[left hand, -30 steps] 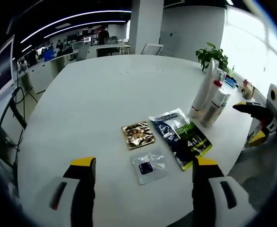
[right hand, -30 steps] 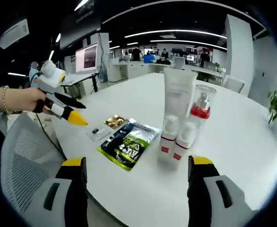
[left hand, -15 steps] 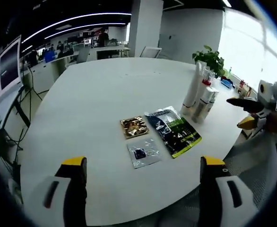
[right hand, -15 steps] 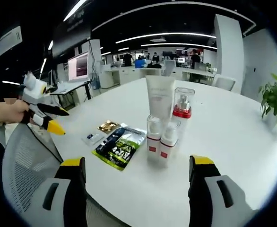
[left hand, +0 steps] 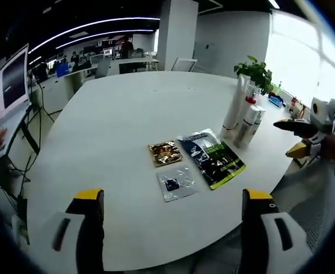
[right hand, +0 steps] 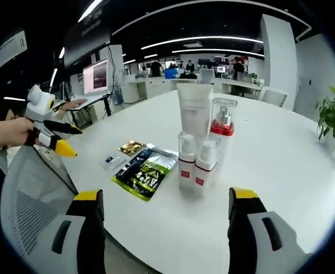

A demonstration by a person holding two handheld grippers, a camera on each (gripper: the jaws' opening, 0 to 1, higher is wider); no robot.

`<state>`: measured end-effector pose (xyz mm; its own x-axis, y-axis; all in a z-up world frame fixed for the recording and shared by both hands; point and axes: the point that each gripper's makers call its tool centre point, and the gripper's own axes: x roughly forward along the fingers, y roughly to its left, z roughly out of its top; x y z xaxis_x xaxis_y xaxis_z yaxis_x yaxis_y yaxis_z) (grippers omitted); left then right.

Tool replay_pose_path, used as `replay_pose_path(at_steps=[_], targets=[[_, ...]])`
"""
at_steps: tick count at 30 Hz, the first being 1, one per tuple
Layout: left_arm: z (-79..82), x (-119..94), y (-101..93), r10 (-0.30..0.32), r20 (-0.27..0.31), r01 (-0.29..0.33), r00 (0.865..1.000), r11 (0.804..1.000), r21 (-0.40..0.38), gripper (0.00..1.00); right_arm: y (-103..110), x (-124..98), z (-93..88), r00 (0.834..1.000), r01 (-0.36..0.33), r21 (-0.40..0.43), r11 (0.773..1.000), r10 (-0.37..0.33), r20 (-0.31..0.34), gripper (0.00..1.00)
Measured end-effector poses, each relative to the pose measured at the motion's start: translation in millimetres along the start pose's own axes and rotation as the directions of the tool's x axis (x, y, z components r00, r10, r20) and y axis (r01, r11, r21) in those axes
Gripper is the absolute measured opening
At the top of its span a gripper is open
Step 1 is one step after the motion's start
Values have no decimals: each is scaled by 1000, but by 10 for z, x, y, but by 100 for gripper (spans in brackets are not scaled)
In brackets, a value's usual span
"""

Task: Arrange the skincare products in the storage area until every visible bottle or jar stands upright without overlapping.

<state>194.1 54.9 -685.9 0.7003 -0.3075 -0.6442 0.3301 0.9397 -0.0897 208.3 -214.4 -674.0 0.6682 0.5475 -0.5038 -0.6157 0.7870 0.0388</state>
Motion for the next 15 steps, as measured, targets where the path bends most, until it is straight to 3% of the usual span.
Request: replay_pose_path(at_steps=[15], targets=[[-54,24,-2,9,-28,-8,1000,1000,28,98,19,8,-1,1000,-6,-12,1000,6,2,87]])
